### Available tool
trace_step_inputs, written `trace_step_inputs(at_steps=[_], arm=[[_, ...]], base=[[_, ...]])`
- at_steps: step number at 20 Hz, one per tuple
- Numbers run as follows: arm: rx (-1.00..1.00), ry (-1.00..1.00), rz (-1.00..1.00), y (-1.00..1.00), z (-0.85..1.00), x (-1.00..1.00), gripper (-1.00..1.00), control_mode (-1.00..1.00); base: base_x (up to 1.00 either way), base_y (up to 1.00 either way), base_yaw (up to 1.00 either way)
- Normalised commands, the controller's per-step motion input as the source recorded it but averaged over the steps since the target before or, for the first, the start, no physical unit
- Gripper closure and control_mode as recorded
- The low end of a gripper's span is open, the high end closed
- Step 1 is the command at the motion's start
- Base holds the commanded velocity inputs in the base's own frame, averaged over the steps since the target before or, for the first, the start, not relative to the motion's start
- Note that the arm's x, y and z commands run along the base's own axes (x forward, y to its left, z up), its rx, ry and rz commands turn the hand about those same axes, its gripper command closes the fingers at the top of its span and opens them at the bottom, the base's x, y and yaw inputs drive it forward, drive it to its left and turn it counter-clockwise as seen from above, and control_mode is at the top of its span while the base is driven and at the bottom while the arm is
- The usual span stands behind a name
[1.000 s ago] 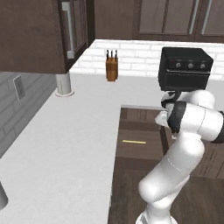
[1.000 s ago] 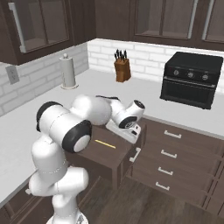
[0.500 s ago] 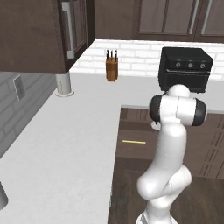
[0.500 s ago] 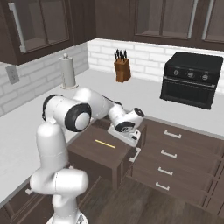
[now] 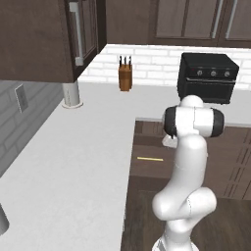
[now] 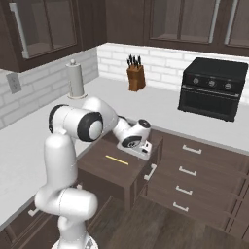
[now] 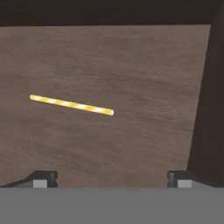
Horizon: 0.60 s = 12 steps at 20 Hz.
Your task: Take a straw from the drawer in front and place it inside the glass cup on the dining counter.
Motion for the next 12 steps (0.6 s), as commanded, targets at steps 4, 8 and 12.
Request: trace_step_inputs(at_steps=[4, 8, 12], arm=[[-0.17, -0.05, -0.05, 0.17, -0.31, 0.12, -1.0, -1.0], [-0.15, -0.03, -0.07, 0.0, -0.34, 0.2, -1.0, -1.0], [-0.14, -0.01, -0.08, -0.03, -0.41, 0.24, -1.0, -1.0]], base=[[0.0, 0.0, 0.0], [0.0, 0.0, 0.0], [0.0, 0.0, 0.0]])
